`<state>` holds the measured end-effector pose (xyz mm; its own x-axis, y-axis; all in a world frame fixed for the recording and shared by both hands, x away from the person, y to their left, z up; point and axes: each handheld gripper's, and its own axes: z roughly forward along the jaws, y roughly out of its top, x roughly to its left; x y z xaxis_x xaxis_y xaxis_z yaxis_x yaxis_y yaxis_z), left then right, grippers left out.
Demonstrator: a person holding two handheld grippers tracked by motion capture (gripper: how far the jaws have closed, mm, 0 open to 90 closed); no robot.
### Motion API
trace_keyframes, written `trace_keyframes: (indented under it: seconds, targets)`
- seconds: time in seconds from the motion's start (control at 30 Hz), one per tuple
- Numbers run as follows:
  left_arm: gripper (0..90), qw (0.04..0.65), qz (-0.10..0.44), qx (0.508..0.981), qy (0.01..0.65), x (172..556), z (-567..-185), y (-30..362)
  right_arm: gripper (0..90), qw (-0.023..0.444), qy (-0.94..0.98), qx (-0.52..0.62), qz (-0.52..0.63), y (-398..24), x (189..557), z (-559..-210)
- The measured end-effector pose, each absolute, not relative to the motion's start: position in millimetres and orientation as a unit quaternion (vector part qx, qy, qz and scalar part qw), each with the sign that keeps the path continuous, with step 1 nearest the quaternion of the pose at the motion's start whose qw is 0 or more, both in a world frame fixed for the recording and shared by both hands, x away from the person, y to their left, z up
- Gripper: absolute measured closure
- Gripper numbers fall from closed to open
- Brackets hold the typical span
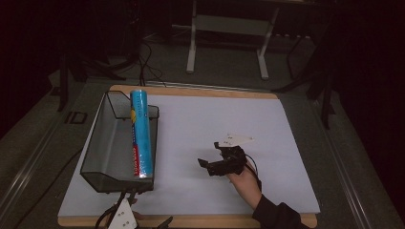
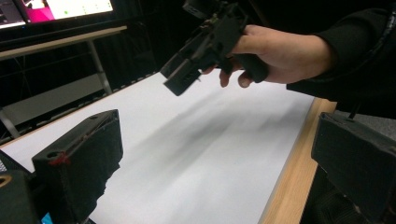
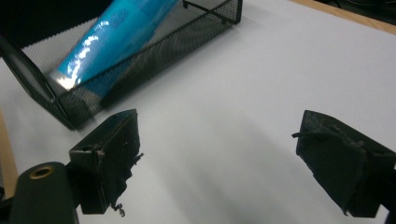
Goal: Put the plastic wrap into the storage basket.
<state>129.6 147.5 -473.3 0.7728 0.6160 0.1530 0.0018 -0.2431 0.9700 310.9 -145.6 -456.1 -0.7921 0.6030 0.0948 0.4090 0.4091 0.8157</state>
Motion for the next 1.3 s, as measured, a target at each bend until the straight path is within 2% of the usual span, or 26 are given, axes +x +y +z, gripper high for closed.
trace_keyframes:
  seconds: [0.2,0.43,0.93,1.3]
  targets:
    - [2.8,0.579,0.265,0.743,0.208,129,-473,147,13.6,0.109,0.826,0.314,0.455,-162,301,-460]
    - [2.9,0.579,0.263,0.743,0.209,130,-474,147,13.5,0.132,0.832,0.308,0.443,-172,293,-467]
    - [2.9,0.579,0.261,0.744,0.205,129,-473,147,13.5,0.123,0.825,0.304,0.46,-201,272,-470]
    - [2.9,0.576,0.26,0.748,0.205,130,-474,147,13.5,0.14,0.828,0.298,0.454,-202,276,-471]
